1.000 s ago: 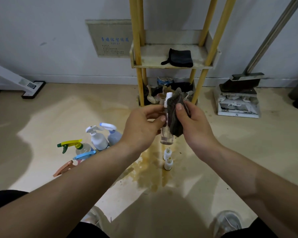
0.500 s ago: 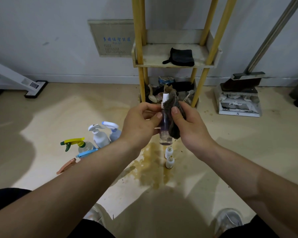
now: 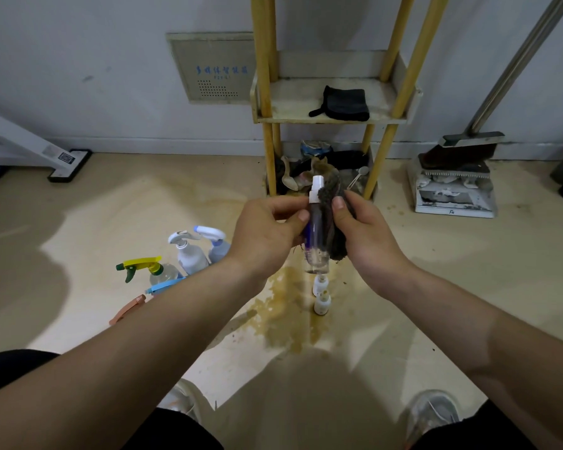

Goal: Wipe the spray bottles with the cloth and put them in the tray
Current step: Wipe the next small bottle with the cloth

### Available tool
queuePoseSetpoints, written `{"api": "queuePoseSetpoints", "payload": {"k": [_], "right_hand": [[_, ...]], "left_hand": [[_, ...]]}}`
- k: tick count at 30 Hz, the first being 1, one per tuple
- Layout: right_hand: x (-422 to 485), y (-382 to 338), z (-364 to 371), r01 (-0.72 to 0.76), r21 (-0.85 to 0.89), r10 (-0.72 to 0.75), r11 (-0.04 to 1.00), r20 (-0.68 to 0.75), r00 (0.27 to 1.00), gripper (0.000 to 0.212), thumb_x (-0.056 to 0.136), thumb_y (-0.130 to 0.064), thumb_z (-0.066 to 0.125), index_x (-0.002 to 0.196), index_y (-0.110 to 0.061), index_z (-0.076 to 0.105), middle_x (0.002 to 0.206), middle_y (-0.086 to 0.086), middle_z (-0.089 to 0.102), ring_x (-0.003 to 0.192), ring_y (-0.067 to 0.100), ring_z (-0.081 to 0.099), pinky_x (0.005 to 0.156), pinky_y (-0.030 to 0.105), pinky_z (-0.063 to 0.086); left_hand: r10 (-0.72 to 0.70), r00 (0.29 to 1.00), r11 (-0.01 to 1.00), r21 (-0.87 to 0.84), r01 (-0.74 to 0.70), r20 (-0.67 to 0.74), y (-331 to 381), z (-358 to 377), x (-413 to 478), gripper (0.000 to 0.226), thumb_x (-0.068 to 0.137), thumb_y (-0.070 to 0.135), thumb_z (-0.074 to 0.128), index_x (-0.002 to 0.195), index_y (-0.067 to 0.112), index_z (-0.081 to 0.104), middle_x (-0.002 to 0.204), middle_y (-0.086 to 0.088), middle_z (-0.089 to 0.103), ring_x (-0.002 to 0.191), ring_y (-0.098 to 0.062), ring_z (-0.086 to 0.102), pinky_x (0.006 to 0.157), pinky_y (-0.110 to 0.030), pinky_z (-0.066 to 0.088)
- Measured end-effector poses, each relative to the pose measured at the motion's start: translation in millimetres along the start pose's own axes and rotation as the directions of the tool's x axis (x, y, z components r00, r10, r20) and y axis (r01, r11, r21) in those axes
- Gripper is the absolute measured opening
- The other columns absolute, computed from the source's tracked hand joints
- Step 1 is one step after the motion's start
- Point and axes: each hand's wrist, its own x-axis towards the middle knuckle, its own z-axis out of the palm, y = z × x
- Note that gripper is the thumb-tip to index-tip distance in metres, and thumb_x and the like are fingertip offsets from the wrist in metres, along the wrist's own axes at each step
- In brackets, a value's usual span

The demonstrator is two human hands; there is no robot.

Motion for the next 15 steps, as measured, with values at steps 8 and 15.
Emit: {"api": "queuePoseSetpoints", "payload": {"k": [8, 15], "right_hand": [[-4.9, -2.3, 2.7, 0.019, 0.065, -0.024, 0.998, 0.079, 0.997, 0.029, 0.108, -0.018, 0.038, 0.127, -0.016, 0.059, 0.117, 0.002, 0.071, 0.109, 0.012, 0.069, 0.089, 0.023, 0.055], [-2.2, -0.4, 3.5, -0.023, 0.099, 0.017, 0.995, 0.057, 0.998, 0.029, 0.108, -0.018, 0.040, 0.128, -0.012, 0.060, 0.119, 0.008, 0.072, 0.112, 0.019, 0.068, 0.099, 0.037, 0.054]], "left_hand": [[-0.063, 0.997, 0.998, 0.000, 0.063, 0.039, 2.1, -5.7, 2.0, 0.020, 0.089, 0.002, 0.072, 0.101, 0.016, 0.065, 0.102, -0.012, 0.068, 0.097, -0.027, 0.070, 0.076, -0.036, 0.063], [0.010, 0.999, 0.997, 0.074, -0.013, 0.047, 0.3, -4.8, 2.1, 0.023, 0.089, 0.009, 0.074, 0.108, 0.020, 0.068, 0.099, -0.007, 0.071, 0.098, -0.022, 0.070, 0.076, -0.029, 0.062]]}}
